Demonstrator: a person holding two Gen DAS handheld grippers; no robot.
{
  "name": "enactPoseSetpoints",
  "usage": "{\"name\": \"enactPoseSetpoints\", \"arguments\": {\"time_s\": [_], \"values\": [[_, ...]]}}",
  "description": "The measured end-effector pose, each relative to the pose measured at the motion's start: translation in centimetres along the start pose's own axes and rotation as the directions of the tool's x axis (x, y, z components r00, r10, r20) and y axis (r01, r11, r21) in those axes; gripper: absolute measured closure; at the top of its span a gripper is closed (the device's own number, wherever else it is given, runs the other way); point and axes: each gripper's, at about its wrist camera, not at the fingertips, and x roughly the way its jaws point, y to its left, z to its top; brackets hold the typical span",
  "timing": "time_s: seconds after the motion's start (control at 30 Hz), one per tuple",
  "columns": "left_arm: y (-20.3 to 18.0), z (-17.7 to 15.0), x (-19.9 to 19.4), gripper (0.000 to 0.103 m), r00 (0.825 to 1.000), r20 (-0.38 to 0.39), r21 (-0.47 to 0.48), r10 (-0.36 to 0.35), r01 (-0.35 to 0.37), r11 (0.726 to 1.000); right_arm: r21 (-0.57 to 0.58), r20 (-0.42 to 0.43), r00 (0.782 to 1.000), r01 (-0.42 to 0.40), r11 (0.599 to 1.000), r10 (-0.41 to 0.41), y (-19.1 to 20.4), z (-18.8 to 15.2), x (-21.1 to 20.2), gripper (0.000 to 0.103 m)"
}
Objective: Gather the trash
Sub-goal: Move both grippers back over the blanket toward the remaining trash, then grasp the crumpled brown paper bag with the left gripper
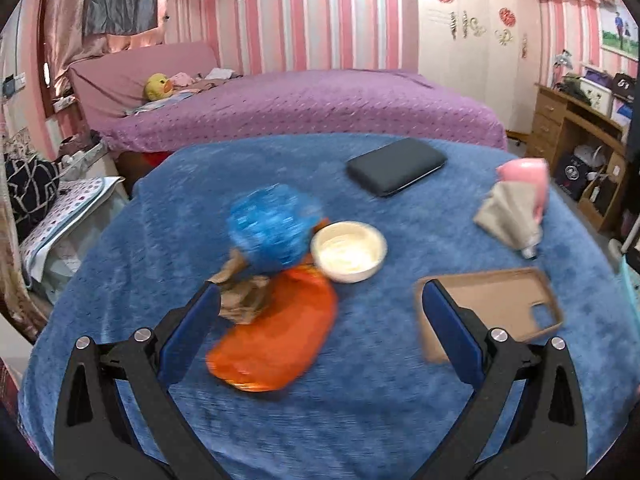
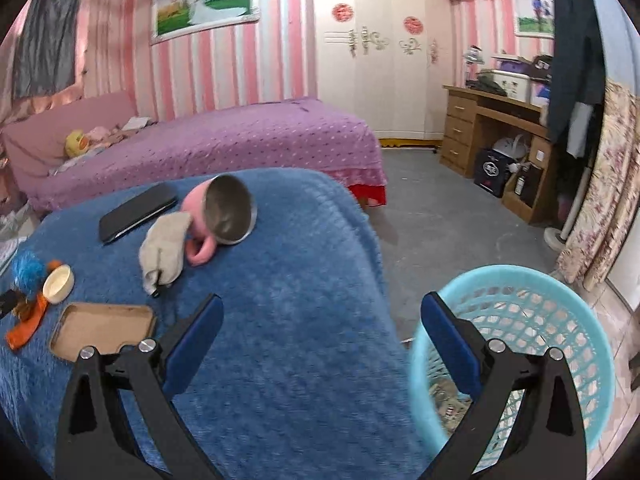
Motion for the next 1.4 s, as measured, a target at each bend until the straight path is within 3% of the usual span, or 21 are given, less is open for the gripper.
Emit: {"name": "enactPoseSetpoints", "arguments": {"time_s": [0.13,0.4,0.57,0.67,0.8,0.83,1.07,1.4], "values": [[2.4,0.0,0.7,0.006,1.000,-0.024,-0.029,0.011,-0.012,1.000,-0.048,-0.007,1.000,-0.001,0.999,0.000,1.5,-0.2,0.3,0.006],[7.8,-0.4,4.4,0.006,0.988,-0.150,-0.160,-0.044,0.020,0.987,-0.066,-0.017,1.000,0.018,0.998,-0.019,3.2,-0.6,0.6,0.006],[8.0,-0.6,5.9,0.006,0.984,-0.170,-0.153,-0.056,0.030,0.988,-0.076,-0.021,0.999,0.029,0.997,-0.031,3.8,-0.5,1.1,0.006],[7.8,-0.3,6.4,0.020,0.986,-0.156,-0.135,-0.065,0.043,0.990,-0.095,-0.025,0.999,0.037,0.995,-0.039,4.4,-0.6,1.1,0.006],[7.6,-0.2,7.5,0.053,0.975,-0.184,-0.131,-0.128,0.104,0.986,-0.104,-0.020,1.000,0.014,0.994,-0.016,5.1,-0.7,0.8,0.006],[7.3,-0.2,7.6,0.057,0.973,-0.191,-0.120,-0.130,0.108,0.987,-0.100,-0.026,1.000,-0.001,0.995,-0.002,5.2,-0.7,0.8,0.006],[8.9,0.9,4.1,0.060,0.988,-0.124,-0.075,-0.089,0.080,0.994,-0.096,-0.046,0.997,-0.063,0.993,0.059,7.5,-0.2,0.3,0.006],[15.7,1.3,2.7,0.060,0.996,-0.080,-0.213,0.037,-0.053,0.976,-0.234,-0.003,0.977,-0.210,0.949,0.215,19.3,0.4,-1.6,0.006]]}}
